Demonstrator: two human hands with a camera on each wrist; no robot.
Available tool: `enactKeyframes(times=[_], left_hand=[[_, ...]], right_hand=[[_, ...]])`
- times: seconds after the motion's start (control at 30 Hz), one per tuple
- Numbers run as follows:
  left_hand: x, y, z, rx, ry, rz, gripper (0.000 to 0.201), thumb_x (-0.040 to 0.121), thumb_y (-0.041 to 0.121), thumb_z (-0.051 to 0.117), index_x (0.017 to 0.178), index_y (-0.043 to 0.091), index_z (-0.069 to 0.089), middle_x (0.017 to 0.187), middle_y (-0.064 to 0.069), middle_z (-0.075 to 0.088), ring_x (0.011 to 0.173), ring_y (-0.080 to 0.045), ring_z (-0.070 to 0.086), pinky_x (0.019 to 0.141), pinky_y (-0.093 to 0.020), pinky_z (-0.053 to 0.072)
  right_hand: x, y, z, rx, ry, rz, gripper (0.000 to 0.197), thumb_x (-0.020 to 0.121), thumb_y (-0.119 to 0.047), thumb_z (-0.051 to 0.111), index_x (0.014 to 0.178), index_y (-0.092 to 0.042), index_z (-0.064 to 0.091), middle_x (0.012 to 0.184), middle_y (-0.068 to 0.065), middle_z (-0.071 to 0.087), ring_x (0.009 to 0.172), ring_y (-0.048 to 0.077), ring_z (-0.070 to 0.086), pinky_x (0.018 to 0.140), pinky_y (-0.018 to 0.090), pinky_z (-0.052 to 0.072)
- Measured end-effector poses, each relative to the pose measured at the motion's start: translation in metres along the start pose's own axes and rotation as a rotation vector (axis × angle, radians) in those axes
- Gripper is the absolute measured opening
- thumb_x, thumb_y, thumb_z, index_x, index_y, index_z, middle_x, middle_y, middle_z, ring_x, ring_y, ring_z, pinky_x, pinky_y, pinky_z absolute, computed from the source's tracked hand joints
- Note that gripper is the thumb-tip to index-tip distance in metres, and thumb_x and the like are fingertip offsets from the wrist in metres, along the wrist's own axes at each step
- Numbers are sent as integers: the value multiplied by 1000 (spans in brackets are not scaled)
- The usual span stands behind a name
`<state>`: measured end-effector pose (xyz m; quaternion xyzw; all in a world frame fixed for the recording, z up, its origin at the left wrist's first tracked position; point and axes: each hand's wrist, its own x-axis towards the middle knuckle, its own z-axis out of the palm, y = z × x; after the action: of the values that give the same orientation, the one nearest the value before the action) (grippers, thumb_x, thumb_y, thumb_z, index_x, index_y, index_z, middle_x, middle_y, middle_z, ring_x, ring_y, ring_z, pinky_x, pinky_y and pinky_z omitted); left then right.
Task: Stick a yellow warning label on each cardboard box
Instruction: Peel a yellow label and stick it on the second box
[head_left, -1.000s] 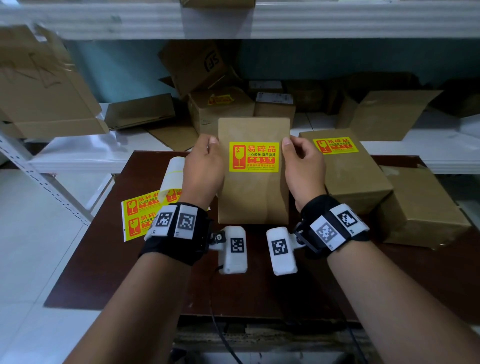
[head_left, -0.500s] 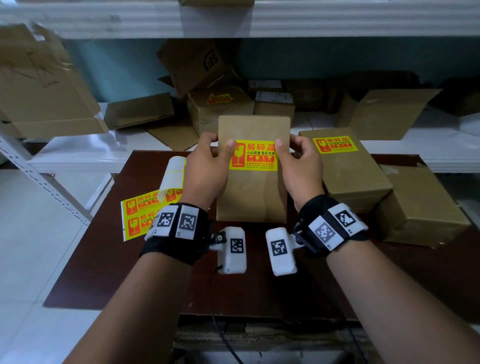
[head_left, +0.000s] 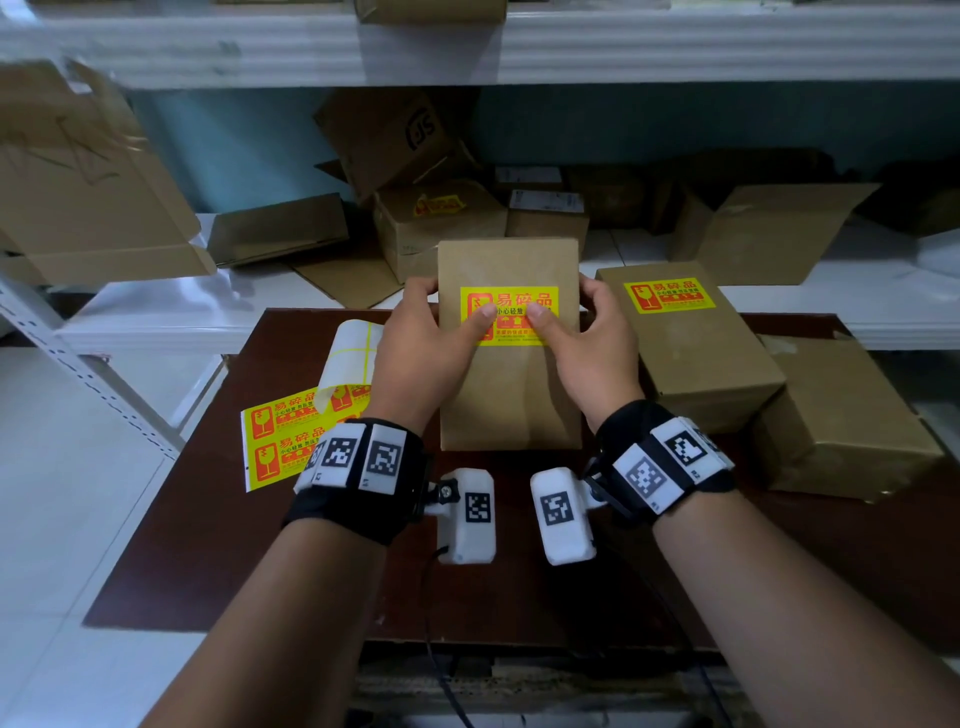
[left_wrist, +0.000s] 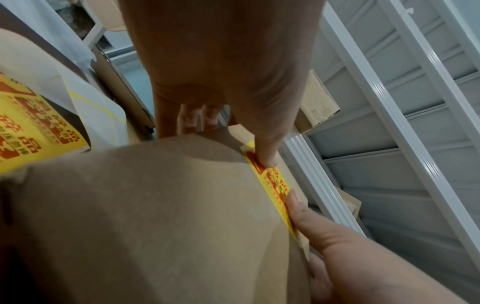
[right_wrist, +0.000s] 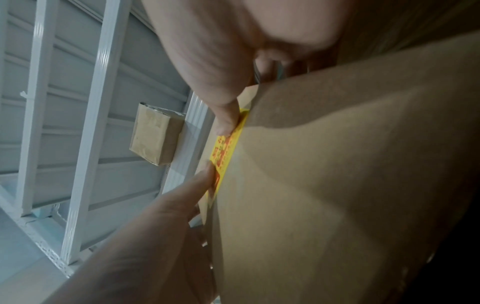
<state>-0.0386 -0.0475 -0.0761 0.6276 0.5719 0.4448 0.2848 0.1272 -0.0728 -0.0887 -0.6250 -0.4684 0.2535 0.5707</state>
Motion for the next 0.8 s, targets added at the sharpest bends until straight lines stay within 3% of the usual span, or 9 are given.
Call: enactKeyframes(times=[0.13,0.23,0.33,0.4,0.5,0.6,0.7,0.8], left_hand=[[4,-3,-1,-28,-4,-31,36,91,49,62,118,26,56,98,7,71,94,-14,67,86,-41,55],[6,-4,-4,-25,-3,-47,31,98,45,50,121,25,58,97,4,71,94,-18,66,87,-44,53],[6,-3,-5,-27,21,-41,30,102,37,42,121,22,60,108,0,69,103,-21,63,92,-40,50],[5,0,-3,-54,19,-61,34,100,46,45,123,24,60,107,4,70,102,-18,64,94,-40,51],[2,1,0,-88,0,-63,51,86,59,62,125,27,58,100,11,70,96,-7,67,89,-38,55],[0,1,0,-37,-15,-15,63,78,53,76,130,26,53,104,11,69,98,-5,66,85,-31,55],[2,-2,0,-39,-30,-11,51,87,42,70,132,23,53,105,10,69,100,-8,65,88,-34,54],[4,-2,0,-31,-19,-42,39,100,36,52,136,22,55,109,5,69,103,-14,64,91,-35,51]], right_hand=[[5,4,-1,10,-17,-10,53,84,-50,68,131,-26,62,119,-12,70,111,7,65,98,42,55],[6,4,-4,2,-35,-12,41,94,-41,61,132,-27,64,122,-10,70,113,9,65,100,44,54],[6,0,-8,-18,-23,-1,36,102,-33,51,135,-24,63,127,-8,68,117,9,62,104,42,50],[5,-3,-9,-24,-14,14,37,103,-33,51,136,-23,62,127,-8,67,116,8,61,105,40,49],[0,-4,-5,-24,-23,1,50,91,-43,67,137,-25,58,120,-12,69,108,3,64,98,37,54],[-1,-2,-3,-44,-41,-11,68,81,-39,79,142,-24,52,120,-10,69,106,3,65,96,34,55],[0,0,-3,-90,-61,-31,65,88,-37,74,146,-23,48,124,-10,67,114,9,63,102,38,51],[1,3,1,-159,-103,-38,67,95,-47,57,155,-28,33,144,-6,57,132,16,53,111,46,43]])
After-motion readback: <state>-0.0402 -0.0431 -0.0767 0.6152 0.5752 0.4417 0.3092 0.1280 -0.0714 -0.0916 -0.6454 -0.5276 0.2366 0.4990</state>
